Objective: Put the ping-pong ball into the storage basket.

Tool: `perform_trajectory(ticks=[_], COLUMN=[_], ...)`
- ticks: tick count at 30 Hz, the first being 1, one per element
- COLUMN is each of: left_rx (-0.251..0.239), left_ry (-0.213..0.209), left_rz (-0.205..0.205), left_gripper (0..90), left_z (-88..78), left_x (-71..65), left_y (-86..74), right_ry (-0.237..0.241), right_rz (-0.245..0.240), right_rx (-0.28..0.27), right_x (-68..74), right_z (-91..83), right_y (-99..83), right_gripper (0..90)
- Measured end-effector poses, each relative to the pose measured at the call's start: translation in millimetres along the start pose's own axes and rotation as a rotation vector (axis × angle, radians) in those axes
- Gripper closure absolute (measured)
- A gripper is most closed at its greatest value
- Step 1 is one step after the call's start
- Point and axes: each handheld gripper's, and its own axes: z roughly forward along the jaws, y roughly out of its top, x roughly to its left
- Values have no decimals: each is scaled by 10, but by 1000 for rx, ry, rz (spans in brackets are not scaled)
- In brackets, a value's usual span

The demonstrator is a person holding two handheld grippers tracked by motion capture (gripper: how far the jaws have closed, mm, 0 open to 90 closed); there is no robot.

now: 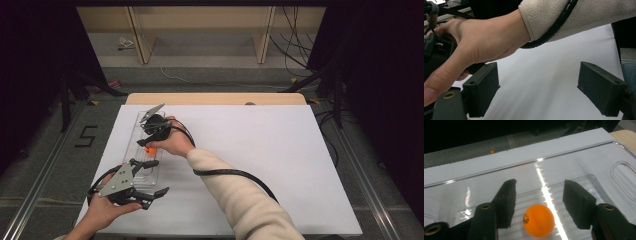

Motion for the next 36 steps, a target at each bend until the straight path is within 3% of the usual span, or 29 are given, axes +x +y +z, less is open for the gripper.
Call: perform_trajectory(ticks=[9, 13, 36], left_rx=[0, 0, 0], left_ry=[1, 0, 0], left_rz=[-2, 1, -2], left_gripper=[167, 166, 164], left_z=[-1, 0, -1], left_x=[-1, 0, 1], left_y=[-1, 0, -2], right_ry=[-7, -33, -91], right_rz=[20, 37, 65], right_rx=[-33, -54, -91], right_x=[-21, -30, -145], right_z=[-89, -163, -605], right_y=[22, 17, -213], right_gripper=[240, 164, 163])
